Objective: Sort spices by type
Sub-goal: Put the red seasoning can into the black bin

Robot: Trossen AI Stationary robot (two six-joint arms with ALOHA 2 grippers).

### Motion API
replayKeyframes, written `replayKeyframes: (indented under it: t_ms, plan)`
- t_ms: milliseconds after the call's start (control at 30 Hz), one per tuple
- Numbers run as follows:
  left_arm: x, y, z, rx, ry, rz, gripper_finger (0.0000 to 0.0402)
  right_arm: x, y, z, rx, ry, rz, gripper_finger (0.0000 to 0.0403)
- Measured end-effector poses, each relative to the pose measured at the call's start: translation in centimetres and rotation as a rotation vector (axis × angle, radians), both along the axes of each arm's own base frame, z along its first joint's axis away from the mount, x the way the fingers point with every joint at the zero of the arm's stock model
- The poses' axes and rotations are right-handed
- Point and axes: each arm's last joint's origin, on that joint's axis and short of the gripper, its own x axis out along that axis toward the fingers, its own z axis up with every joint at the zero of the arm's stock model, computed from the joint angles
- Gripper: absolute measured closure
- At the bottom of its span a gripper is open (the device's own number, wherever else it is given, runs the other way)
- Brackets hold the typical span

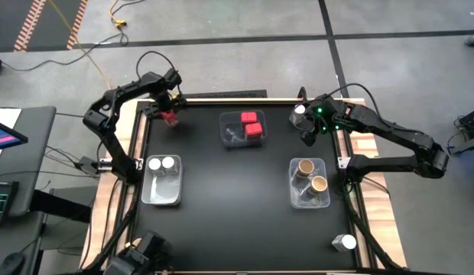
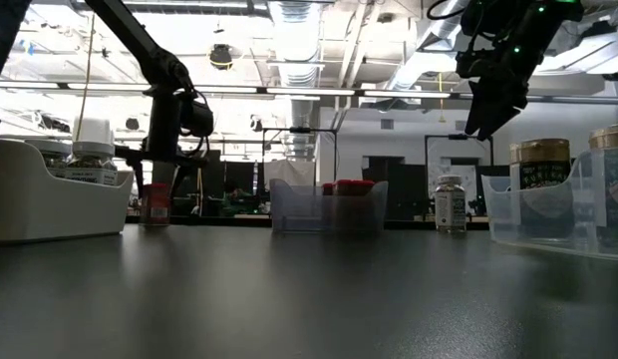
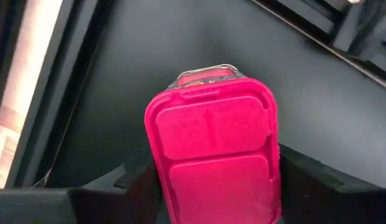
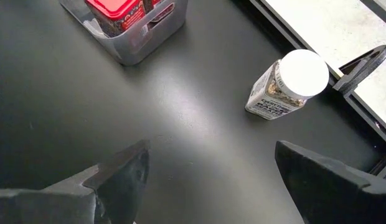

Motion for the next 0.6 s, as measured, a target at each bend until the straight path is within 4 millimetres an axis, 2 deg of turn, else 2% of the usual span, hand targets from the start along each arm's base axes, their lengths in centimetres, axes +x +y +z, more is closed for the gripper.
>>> replayKeyframes:
  t_ms: [200, 367, 600]
  plan:
    - [0.0, -0.1, 0.0, -0.020, -0.003, -0.148, 0.0188, 0.1, -0.1, 0.1, -0.008, -0.014, -0.001, 0.0031]
    - [0.2, -0.1, 0.0, -0.038, -0.027, -0.302, 0.0189, 0.2, -0.1, 0.1, -0.009, -0.023, -0.007, 0.0031]
    - [1.9, -1.2, 0.0, -0.056, -0.048, -0.662, 0.0190, 0.2, -0.1, 0.1, -0.009, -0.023, -0.007, 0.0031]
